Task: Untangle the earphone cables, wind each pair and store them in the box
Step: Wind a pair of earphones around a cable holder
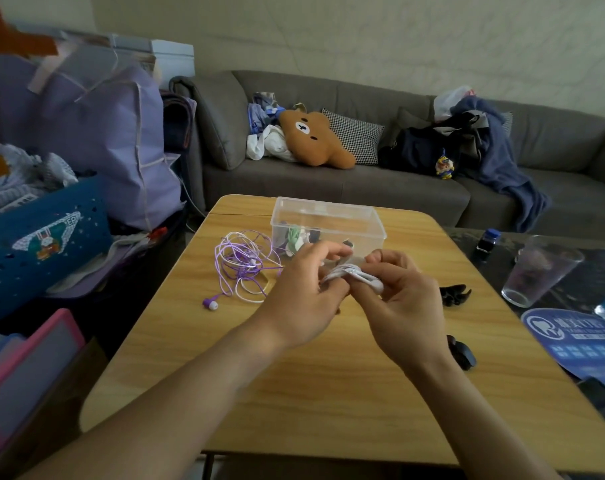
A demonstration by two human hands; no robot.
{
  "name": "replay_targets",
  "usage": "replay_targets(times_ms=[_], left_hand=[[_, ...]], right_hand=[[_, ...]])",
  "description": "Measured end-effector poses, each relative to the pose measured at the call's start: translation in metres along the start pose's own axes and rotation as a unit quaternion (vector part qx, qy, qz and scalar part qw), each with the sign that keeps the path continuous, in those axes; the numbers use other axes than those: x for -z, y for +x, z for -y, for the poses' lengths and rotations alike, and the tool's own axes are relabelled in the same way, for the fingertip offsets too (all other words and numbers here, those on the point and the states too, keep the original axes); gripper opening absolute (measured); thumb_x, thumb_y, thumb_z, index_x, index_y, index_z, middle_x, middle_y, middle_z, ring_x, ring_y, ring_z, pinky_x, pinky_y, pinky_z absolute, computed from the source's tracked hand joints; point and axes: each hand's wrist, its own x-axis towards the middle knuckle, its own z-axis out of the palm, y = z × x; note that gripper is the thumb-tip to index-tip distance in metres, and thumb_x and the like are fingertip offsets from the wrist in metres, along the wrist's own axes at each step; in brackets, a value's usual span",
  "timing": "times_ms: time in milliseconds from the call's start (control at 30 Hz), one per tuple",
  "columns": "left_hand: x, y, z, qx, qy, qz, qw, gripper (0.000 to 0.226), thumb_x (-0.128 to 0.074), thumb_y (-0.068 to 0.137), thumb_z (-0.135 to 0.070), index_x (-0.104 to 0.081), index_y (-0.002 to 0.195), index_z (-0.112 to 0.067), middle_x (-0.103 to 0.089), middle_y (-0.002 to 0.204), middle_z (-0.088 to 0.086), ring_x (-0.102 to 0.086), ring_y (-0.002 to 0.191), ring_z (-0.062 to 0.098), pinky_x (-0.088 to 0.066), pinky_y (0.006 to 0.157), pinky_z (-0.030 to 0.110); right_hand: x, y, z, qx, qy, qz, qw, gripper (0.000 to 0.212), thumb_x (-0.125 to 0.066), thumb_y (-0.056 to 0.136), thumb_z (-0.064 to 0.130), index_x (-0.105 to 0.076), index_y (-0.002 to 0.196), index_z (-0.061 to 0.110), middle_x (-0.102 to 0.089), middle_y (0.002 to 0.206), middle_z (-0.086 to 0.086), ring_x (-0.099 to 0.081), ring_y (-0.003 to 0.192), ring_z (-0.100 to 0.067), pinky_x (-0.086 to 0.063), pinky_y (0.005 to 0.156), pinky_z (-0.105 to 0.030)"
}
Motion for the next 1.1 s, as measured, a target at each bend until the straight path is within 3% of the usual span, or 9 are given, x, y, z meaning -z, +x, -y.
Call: replay_targets(times_ms=[100,200,433,567,733,867,1000,1100], left_hand=[[-0.004,0.001,0.004,-0.005,0.001,0.015,1.0,0.037,-0.054,0.094,-0.014,-0.053,0.124,-0.036,-0.049,0.125,0.008,-0.058,0.084,0.011,-0.044,0.067,0.019],[-0.002,0.003,0.007,0.013,-0.005,0.023,1.0,0.03,-0.051,0.096,-0.006,-0.055,0.113,-0.031,-0.05,0.122,0.009,-0.05,0.071,0.003,-0.038,0.063,0.015],[0.003,0.004,0.02,0.045,-0.027,-0.003,0.999,0.026,-0.059,0.091,-0.007,-0.056,0.104,-0.029,-0.052,0.12,0.011,-0.055,0.083,0.015,-0.042,0.065,0.023],[0.006,0.004,0.024,0.063,-0.034,-0.006,0.997,0.024,-0.059,0.089,-0.004,-0.057,0.103,-0.023,-0.057,0.114,0.015,-0.056,0.081,0.017,-0.042,0.064,0.025],[0.005,-0.002,0.019,-0.01,-0.04,-0.034,0.999,0.021,-0.054,0.086,-0.021,-0.056,0.101,-0.035,-0.06,0.11,0.015,-0.062,0.088,0.021,-0.046,0.07,0.03],[0.001,-0.008,0.011,-0.052,-0.05,-0.077,0.994,0.018,-0.051,0.087,-0.025,-0.054,0.103,-0.033,-0.058,0.11,0.015,-0.065,0.093,0.024,-0.053,0.071,0.038],[0.011,-0.011,0.004,-0.064,-0.056,-0.095,0.992,0.007,-0.055,0.086,-0.018,-0.057,0.09,-0.023,-0.065,0.089,0.018,-0.064,0.073,0.032,-0.053,0.063,0.053],[0.014,-0.014,0.0,-0.064,-0.055,-0.114,0.99,0.001,-0.056,0.083,-0.013,-0.057,0.082,-0.014,-0.062,0.072,0.022,-0.059,0.065,0.044,-0.051,0.052,0.05]], right_hand=[[-0.008,-0.002,-0.004,0.026,-0.055,-0.061,0.996,0.025,-0.079,0.081,0.013,-0.074,0.087,0.037,-0.063,0.093,0.012,-0.061,0.077,-0.003,-0.046,0.057,-0.011],[-0.011,-0.002,-0.004,0.075,-0.09,-0.081,0.99,0.02,-0.08,0.078,0.011,-0.078,0.092,0.025,-0.065,0.093,0.012,-0.064,0.082,-0.002,-0.051,0.063,-0.012],[-0.016,0.0,-0.004,0.144,-0.156,-0.056,0.976,0.015,-0.083,0.073,0.012,-0.078,0.087,0.016,-0.071,0.09,0.008,-0.065,0.077,-0.001,-0.05,0.066,-0.011],[-0.019,0.0,-0.006,0.17,-0.165,-0.033,0.971,0.012,-0.079,0.076,0.016,-0.076,0.087,0.013,-0.071,0.089,0.005,-0.066,0.069,-0.008,-0.052,0.058,-0.026],[-0.021,0.0,-0.001,0.201,-0.169,-0.059,0.963,0.014,-0.08,0.08,0.015,-0.074,0.093,0.012,-0.07,0.092,0.004,-0.063,0.067,-0.009,-0.05,0.058,-0.022],[-0.022,-0.001,0.004,0.19,-0.154,-0.062,0.968,0.013,-0.074,0.086,0.017,-0.072,0.098,0.012,-0.068,0.092,0.006,-0.061,0.075,0.008,-0.049,0.056,-0.022],[-0.026,-0.003,0.006,0.17,-0.135,-0.064,0.974,0.012,-0.069,0.088,0.025,-0.069,0.096,0.016,-0.066,0.084,0.01,-0.06,0.069,-0.007,-0.047,0.053,-0.025],[-0.03,-0.009,0.01,0.122,-0.099,-0.053,0.986,0.008,-0.071,0.089,0.021,-0.068,0.095,0.019,-0.067,0.084,0.011,-0.062,0.071,-0.006,-0.047,0.055,-0.017]])
